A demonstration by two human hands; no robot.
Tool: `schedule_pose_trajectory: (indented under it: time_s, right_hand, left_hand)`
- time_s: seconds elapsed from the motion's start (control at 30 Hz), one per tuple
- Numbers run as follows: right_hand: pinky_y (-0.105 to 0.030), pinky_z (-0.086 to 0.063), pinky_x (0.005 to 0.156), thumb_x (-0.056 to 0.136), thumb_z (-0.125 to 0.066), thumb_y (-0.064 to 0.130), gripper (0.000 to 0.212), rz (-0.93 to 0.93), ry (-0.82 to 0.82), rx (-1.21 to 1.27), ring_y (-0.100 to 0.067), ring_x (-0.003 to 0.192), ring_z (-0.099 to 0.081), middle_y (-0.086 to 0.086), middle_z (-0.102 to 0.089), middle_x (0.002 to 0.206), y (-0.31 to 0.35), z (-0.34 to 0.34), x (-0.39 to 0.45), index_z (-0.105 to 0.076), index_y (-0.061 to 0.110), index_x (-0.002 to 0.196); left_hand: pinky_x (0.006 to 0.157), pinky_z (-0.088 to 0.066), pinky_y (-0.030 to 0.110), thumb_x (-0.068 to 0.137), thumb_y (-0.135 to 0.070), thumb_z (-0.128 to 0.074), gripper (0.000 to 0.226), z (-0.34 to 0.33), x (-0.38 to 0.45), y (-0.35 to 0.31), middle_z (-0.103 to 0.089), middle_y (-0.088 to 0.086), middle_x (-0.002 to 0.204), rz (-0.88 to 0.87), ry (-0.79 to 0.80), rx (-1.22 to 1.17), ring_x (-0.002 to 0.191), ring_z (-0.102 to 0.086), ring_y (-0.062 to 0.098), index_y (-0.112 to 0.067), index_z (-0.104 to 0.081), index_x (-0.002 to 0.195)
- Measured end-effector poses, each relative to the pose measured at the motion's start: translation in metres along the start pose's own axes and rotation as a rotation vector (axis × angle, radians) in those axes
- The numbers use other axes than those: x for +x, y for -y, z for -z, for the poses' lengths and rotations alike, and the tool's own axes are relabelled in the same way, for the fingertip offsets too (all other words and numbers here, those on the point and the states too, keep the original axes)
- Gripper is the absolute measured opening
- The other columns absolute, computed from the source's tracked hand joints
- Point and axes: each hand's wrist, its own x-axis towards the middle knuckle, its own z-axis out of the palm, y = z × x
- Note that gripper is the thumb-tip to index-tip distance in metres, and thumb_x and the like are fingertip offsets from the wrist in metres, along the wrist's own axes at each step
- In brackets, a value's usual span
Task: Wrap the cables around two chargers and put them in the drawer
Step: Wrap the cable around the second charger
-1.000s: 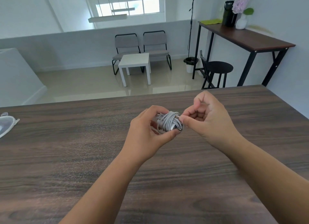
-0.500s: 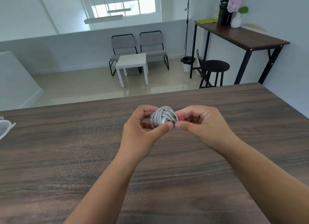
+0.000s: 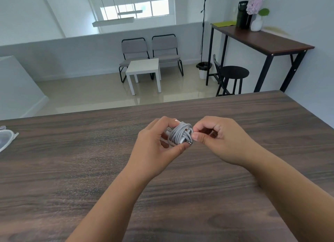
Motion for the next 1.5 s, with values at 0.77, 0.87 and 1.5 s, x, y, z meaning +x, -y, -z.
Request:
schedule_pose_trajectory:
  time_s: [0.77, 0.87, 1.5]
  right_hand:
    - [-0.014, -0.036, 0.057, 0.093, -0.055, 0.020, 0.018, -0.001, 0.045, -0.043, -0.005, 0.063, -0.047, 0.009, -0.052, 0.068, 0.014, -0.002, 0.001, -0.057, 0.019, 0.075]
    - [-0.013, -0.036, 0.054, 0.091, -0.059, 0.021, 0.016, -0.098, -0.014, 0.070, -0.002, 0.056, -0.045, 0.011, -0.054, 0.064, 0.015, -0.004, 0.001, -0.063, 0.022, 0.075]
    - [-0.015, -0.034, 0.049, 0.086, -0.069, 0.021, 0.016, -0.256, -0.035, 0.386, -0.001, 0.048, -0.041, 0.006, -0.056, 0.053, 0.015, -0.002, 0.006, -0.071, 0.013, 0.072]
  left_hand:
    - [0.079, -0.057, 0.038, 0.079, -0.035, -0.075, 0.041, 0.000, 0.000, 0.003, -0.058, -0.001, 0.131, -0.237, -0.071, 0.339, 0.109, -0.061, 0.017, -0.025, -0.055, 0.114]
    - [0.078, -0.057, 0.042, 0.079, -0.029, -0.079, 0.043, 0.001, -0.001, 0.005, -0.057, -0.001, 0.133, -0.233, -0.082, 0.336, 0.109, -0.061, 0.019, -0.025, -0.055, 0.114]
    - [0.076, -0.054, 0.041, 0.079, -0.024, -0.077, 0.039, -0.005, -0.004, 0.000, -0.057, 0.002, 0.135, -0.302, -0.148, 0.381, 0.099, -0.060, 0.024, -0.027, -0.053, 0.110]
